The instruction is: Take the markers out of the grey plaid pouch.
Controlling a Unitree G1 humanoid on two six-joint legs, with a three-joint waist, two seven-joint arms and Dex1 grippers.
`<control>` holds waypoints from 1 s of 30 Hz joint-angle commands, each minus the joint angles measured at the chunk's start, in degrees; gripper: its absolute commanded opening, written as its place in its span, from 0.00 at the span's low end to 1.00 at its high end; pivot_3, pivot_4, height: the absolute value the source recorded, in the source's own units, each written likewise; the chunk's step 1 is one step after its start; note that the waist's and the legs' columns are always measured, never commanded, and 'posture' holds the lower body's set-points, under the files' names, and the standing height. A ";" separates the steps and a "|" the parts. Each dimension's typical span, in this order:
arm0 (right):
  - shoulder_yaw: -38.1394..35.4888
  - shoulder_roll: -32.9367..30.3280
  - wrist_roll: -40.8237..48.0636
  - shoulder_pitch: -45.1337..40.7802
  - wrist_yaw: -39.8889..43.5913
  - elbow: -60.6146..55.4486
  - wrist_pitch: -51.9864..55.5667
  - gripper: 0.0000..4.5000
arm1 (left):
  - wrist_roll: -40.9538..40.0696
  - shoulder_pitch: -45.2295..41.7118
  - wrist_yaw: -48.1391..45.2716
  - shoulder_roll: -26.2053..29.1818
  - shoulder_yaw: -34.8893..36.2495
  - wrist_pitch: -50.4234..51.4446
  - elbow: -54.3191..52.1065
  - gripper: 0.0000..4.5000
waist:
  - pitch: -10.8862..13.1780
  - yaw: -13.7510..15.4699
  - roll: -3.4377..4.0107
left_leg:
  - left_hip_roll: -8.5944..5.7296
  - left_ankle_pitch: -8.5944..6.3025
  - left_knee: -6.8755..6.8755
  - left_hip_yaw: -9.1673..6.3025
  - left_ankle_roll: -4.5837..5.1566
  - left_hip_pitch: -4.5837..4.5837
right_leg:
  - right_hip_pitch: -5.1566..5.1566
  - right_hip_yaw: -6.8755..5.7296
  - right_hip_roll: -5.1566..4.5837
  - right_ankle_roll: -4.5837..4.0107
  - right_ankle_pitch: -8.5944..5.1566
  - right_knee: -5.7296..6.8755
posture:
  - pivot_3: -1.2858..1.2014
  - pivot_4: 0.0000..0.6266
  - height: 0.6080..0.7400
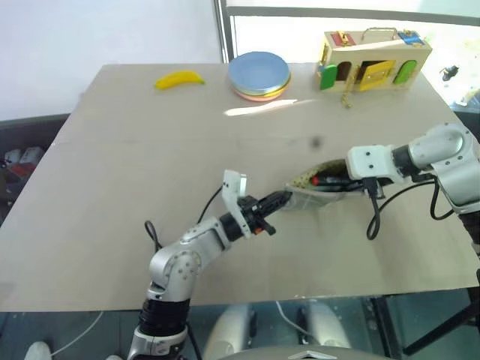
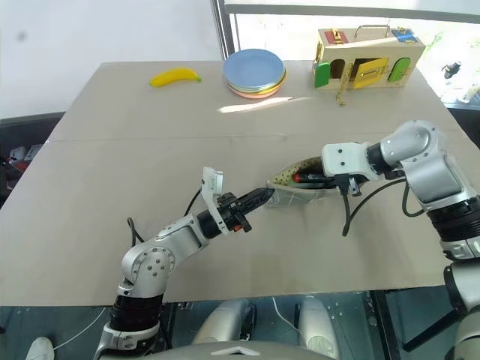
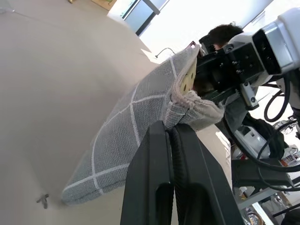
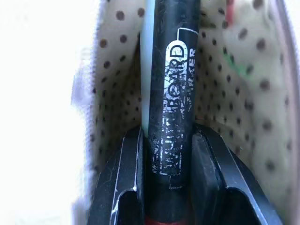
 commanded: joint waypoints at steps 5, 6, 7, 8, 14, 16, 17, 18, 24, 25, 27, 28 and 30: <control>-5.09 0.63 5.65 2.13 -1.90 -3.22 -1.18 0.16 | 0.59 0.16 0.02 0.18 -0.21 -0.62 0.04 0.00 | 0.00 -0.12 0.00 | 0.00 0.00 0.00 0.01 0.00 0.00 | -0.01 0.01 0.00 0.00 0.00 0.01 | 0.52 0.24 1.00; -6.13 0.82 7.12 2.25 -1.93 -3.44 -0.23 0.16 | 0.65 0.15 0.04 0.24 -0.16 -0.67 0.06 0.00 | 0.00 -0.11 0.00 | 0.00 0.00 0.00 0.01 0.00 0.00 | -0.01 0.02 0.00 0.00 0.00 0.01 | 0.52 0.24 1.00; -6.80 0.71 8.19 2.31 -1.62 -3.60 0.62 0.16 | 0.68 0.17 0.07 0.29 -0.11 -0.72 0.05 0.00 | 0.00 -0.06 0.00 | 0.00 0.00 0.00 0.01 0.00 0.00 | -0.01 0.01 0.00 0.00 0.00 0.01 | 0.52 0.24 1.00; -7.11 0.46 8.45 2.30 -1.61 -3.40 0.77 0.16 | 0.68 0.19 0.09 0.32 -0.06 -0.74 0.04 0.00 | 0.00 -0.06 0.00 | 0.00 0.00 0.00 0.01 0.00 0.00 | -0.01 0.01 0.00 0.00 0.00 0.01 | 0.52 0.24 1.00; -4.96 -1.15 6.57 3.96 -1.28 -4.05 0.91 0.39 | 0.85 0.41 0.15 0.07 -0.38 -0.99 0.07 0.00 | 0.00 0.06 0.00 | 0.00 0.00 -0.01 0.01 0.00 0.00 | -0.01 0.01 0.00 0.00 0.00 0.00 | 0.52 0.24 1.00; -4.72 -0.38 4.70 3.98 -4.05 -3.44 -0.26 0.57 | 0.90 0.28 0.16 0.01 -0.39 -1.09 0.22 0.00 | 0.00 0.04 0.00 | 0.00 0.00 -0.01 0.00 0.00 0.00 | -0.01 0.01 0.00 0.00 0.00 0.00 | 0.52 0.24 1.00; -4.36 -0.74 4.14 4.22 -3.99 -3.25 -0.55 0.66 | 0.92 0.23 0.16 0.00 -0.39 -1.12 0.29 0.00 | 0.00 0.00 0.00 | 0.00 0.00 -0.01 0.01 0.00 0.00 | -0.01 0.02 0.00 0.00 0.00 0.00 | 0.52 0.24 1.00; -4.09 -1.07 3.83 4.40 -3.74 -3.15 -0.66 0.66 | 0.93 0.18 0.17 0.00 -0.41 -1.14 0.35 0.00 | 0.00 0.01 0.00 | 0.00 0.00 -0.01 0.01 0.00 0.00 | -0.01 0.02 0.00 0.00 0.00 0.01 | 0.52 0.24 1.00; -2.75 -1.38 1.78 5.22 -2.98 -1.80 -2.10 0.66 | 0.90 0.22 0.21 0.15 -0.33 -1.20 0.29 0.00 | 0.00 -0.01 0.00 | 0.00 0.00 -0.01 0.01 0.00 0.00 | -0.01 0.02 0.01 0.00 0.00 0.01 | 0.52 0.24 1.00; -2.50 -1.28 1.41 5.36 -3.00 -1.67 -2.47 0.66 | 0.89 0.25 0.24 0.15 -0.30 -1.21 0.26 0.00 | 0.00 -0.01 0.00 | 0.00 0.00 -0.01 0.01 0.00 0.00 | -0.01 0.02 0.01 0.00 0.00 0.01 | 0.52 0.24 1.00; -1.55 -1.34 0.07 5.40 -2.92 -1.17 -3.85 0.66 | 0.90 0.20 0.28 0.14 -0.24 -1.23 0.32 0.00 | 0.00 -0.02 0.00 | 0.00 0.00 0.00 0.01 0.00 0.01 | 0.00 0.01 0.01 0.00 0.00 0.01 | 0.52 0.24 1.00; -0.85 -1.36 -1.06 5.30 -3.17 -0.52 -5.32 0.66 | 0.91 0.19 0.29 0.13 -0.21 -1.23 0.32 0.00 | 0.00 -0.01 0.00 | 0.00 0.00 0.00 0.01 0.00 0.01 | 0.00 0.02 0.01 0.00 0.00 0.01 | 0.52 0.24 1.00; 0.33 -0.91 -2.69 4.92 -3.64 0.94 -8.12 0.66 | 0.98 0.16 0.28 0.08 -0.15 -1.21 0.31 0.00 | 0.00 -0.04 0.00 | 0.00 0.00 0.00 0.01 0.00 0.01 | 0.00 0.02 0.02 0.00 0.00 0.01 | 0.52 0.24 1.00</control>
